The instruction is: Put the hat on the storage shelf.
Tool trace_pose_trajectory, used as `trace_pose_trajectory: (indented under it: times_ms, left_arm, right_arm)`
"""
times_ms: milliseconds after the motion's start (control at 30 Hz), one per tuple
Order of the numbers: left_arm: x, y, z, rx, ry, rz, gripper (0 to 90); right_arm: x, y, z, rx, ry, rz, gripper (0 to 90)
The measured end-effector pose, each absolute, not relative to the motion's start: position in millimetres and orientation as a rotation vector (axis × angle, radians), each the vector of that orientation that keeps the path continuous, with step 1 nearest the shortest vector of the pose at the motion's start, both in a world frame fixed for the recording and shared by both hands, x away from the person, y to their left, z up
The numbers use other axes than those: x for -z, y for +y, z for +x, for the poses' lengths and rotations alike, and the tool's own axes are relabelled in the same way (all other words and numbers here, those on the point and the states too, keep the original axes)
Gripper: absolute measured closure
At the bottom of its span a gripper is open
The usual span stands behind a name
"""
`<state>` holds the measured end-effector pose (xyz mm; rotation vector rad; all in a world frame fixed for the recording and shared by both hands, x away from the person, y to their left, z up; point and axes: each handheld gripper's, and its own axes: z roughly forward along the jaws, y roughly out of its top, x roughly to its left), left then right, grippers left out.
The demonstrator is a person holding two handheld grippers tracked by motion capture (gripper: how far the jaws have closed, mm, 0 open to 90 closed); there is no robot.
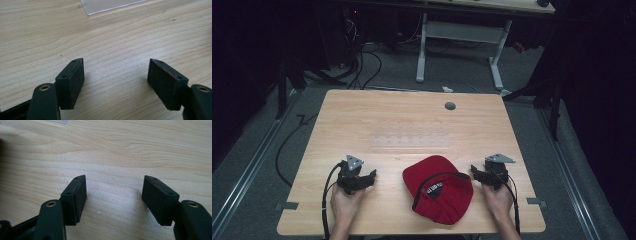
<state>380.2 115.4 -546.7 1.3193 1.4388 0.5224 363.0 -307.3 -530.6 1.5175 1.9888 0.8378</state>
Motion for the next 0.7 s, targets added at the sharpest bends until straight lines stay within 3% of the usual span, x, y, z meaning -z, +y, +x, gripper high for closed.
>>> trace_pose_trajectory:
  times_ms: [700]
  left_arm:
    - [546.8,115.1,379.8,-0.515,1.433,1.328,27.6]
  right_arm:
    - [530.7,-309.0,362.6,-0.845,1.991,1.513,38.5]
